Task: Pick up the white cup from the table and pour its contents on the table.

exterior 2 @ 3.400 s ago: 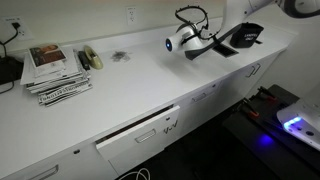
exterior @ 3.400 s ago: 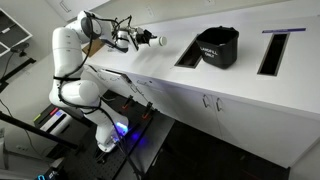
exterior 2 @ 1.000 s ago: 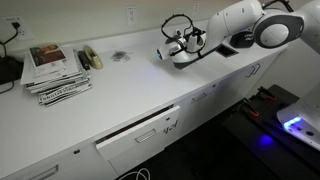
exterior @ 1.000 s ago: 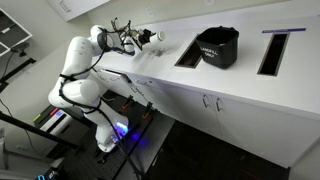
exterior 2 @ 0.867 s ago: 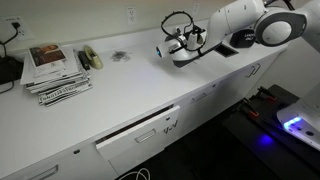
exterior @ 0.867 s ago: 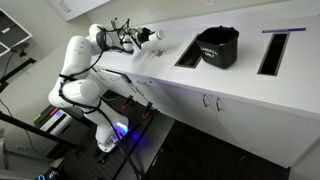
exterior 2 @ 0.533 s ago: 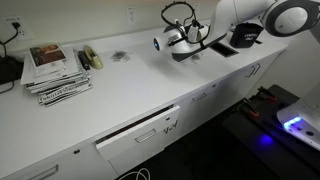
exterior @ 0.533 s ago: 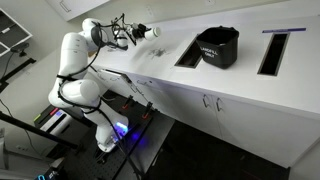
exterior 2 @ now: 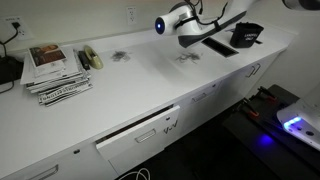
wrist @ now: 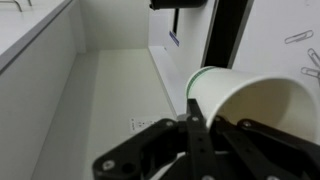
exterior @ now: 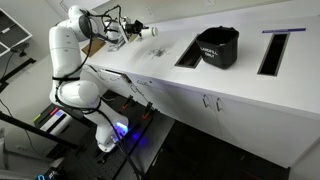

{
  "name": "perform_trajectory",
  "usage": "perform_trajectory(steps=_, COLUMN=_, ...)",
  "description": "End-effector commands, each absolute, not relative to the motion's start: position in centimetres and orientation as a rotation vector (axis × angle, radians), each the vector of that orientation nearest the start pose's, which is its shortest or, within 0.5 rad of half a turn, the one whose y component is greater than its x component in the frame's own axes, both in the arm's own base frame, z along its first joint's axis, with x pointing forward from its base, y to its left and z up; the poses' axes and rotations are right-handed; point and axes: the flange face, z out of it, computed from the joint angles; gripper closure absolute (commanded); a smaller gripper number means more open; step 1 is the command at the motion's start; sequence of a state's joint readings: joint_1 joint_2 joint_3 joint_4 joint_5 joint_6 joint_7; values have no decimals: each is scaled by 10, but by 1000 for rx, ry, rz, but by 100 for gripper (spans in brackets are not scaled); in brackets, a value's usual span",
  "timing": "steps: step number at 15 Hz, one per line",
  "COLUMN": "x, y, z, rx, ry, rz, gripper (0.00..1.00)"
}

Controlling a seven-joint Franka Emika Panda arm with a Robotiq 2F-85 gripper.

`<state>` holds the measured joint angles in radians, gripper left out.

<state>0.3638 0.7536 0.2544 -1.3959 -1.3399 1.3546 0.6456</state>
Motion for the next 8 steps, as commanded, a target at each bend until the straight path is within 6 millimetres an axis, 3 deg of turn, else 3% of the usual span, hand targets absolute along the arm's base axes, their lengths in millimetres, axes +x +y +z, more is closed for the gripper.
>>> perform_trajectory(steps=1, x=618, y=254, z=332, rx=1953, ry=302, rz=270, gripper=99)
perform_trajectory(steps=8, x=602, y=278, z=362, rx=2271, ry=536, rz=457, gripper=99)
